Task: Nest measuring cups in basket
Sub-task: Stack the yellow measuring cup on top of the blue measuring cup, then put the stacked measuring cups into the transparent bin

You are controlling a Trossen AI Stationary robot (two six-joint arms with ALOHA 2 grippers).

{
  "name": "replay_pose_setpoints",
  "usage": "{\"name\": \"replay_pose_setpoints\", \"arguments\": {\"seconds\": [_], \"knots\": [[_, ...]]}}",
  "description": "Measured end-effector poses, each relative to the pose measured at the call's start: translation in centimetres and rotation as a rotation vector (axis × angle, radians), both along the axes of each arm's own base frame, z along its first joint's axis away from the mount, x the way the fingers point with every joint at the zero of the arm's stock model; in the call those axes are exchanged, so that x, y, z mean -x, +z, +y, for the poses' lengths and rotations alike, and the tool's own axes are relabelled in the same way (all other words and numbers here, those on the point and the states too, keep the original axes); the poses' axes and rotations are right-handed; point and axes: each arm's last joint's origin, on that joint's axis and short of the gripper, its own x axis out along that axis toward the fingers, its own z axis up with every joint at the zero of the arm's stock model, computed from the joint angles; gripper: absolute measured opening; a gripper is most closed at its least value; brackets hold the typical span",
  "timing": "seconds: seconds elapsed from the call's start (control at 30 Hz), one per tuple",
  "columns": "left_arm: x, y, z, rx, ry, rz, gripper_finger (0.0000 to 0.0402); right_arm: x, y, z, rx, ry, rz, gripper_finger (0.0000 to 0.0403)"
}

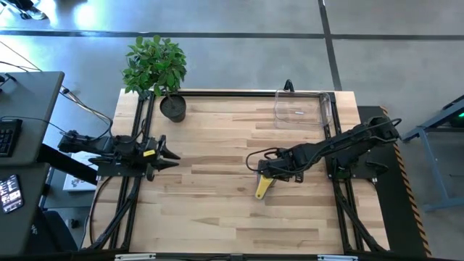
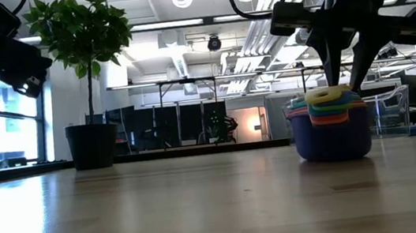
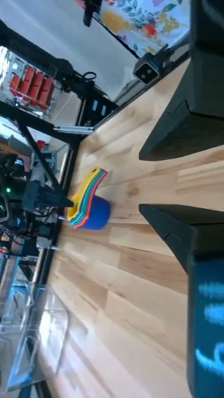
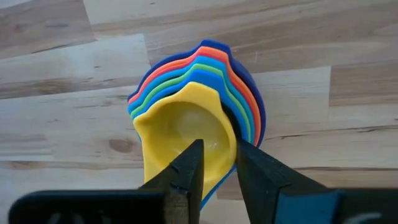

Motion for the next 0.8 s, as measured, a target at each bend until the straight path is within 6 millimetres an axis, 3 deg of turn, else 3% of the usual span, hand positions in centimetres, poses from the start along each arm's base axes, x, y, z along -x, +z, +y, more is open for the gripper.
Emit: {"name": "replay_pose_setpoints", "arguments": {"seconds": [0.43, 0.8], "knots": [[0.0, 0.0, 0.0, -0.098, -0.013, -0.016, 0.0113, 0.3, 1.0, 0.2, 0.01, 0.028, -0.027, 0.0083], [0.0, -0.2, 0.2, -0.107, 0.04, 0.007, 0.0113, -0.4, 4.2, 1.2, 0.051, 0.142, -0.092, 0.0083]]}}
